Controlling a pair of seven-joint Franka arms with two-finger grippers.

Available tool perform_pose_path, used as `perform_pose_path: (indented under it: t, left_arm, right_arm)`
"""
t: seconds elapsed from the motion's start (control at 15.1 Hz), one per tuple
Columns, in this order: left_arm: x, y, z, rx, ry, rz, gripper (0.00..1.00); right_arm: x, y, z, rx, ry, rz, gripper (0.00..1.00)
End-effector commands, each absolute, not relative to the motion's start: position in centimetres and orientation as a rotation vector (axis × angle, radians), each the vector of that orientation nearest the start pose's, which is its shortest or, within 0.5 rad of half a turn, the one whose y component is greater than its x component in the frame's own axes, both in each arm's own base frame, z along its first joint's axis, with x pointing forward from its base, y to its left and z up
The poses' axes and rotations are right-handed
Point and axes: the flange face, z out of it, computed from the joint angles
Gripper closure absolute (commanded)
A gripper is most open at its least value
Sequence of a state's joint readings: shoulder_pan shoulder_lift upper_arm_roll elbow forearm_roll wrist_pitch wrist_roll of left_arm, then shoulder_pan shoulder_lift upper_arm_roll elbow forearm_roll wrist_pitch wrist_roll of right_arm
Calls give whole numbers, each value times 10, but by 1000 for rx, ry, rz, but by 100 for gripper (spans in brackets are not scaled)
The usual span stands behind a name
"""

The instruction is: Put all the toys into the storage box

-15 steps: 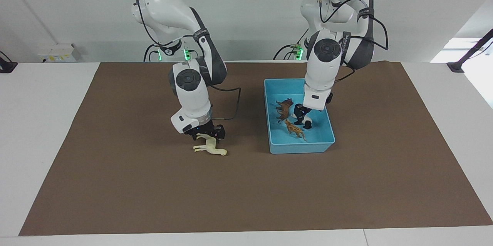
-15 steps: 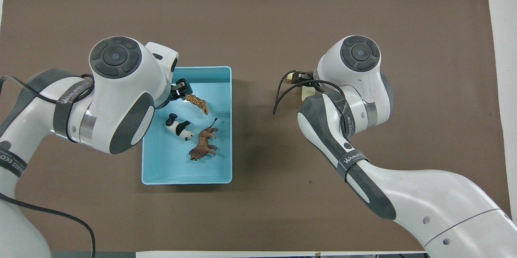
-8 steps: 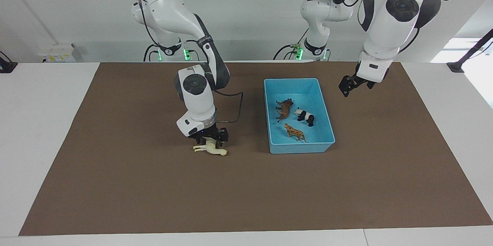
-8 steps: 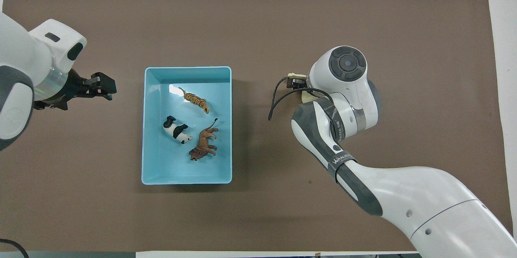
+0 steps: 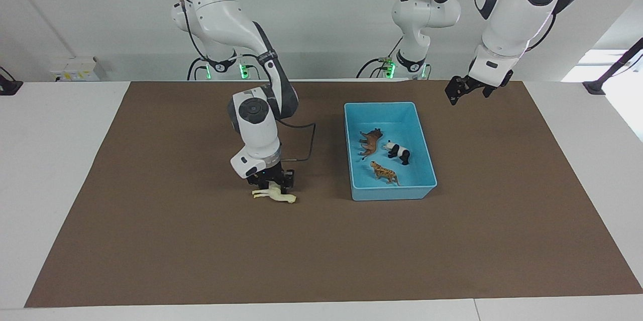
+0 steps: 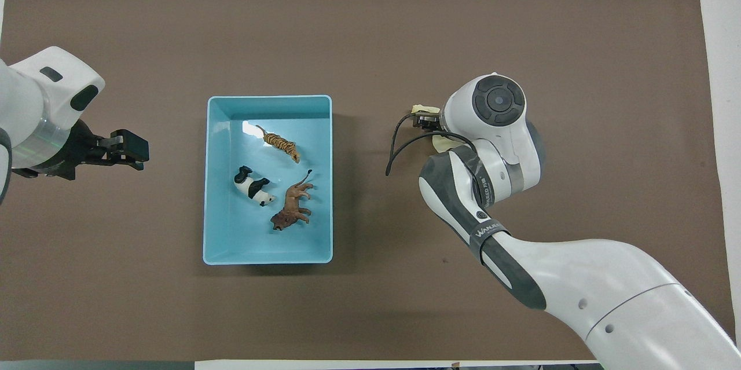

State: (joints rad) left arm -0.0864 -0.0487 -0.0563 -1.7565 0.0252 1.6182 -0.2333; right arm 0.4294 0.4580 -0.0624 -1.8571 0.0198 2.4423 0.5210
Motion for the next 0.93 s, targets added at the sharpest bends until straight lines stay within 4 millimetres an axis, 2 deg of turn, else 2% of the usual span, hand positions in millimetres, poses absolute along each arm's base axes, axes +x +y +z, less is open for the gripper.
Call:
perform_pose_path:
  t: [0.0, 0.07, 0.2, 0.33, 0.46, 0.53, 0.6, 0.66, 0.73, 0.86]
  left_arm:
    - [548, -70, 569, -3117, -112, 140, 0]
    - [544, -69, 562, -3114, -109, 159, 0]
    - [543, -68, 560, -3119, -71, 139, 0]
    - [542, -69, 560, -3120, -45, 141, 0]
    - [535, -72, 553, -3113, -47, 176, 0]
    - [533, -72, 557, -3113, -50, 171, 0]
    - [532, -70, 560, -3115, -57, 159, 0]
    - [533, -69, 560, -3117, -59, 145, 0]
    - [534, -70, 562, -3119, -47, 136, 0]
    - [537, -70, 564, -3120, -26, 124, 0]
  right_arm:
    - [605, 236, 287, -3094, 220, -184, 100]
    - [608, 237, 293, -3100, 220, -167, 100]
    - [618, 249, 320, -3109, 216, -142, 100]
    - [627, 273, 358, -3106, 218, -131, 100]
    - [637, 297, 414, -3077, 279, -127, 100]
    - [633, 317, 432, -3079, 271, -122, 100]
    - [626, 349, 454, -3053, 267, -164, 100]
    - [614, 387, 466, -3023, 268, -207, 100]
    - [601, 420, 469, -2983, 277, -247, 100]
    - [581, 465, 477, -2817, 260, -300, 100]
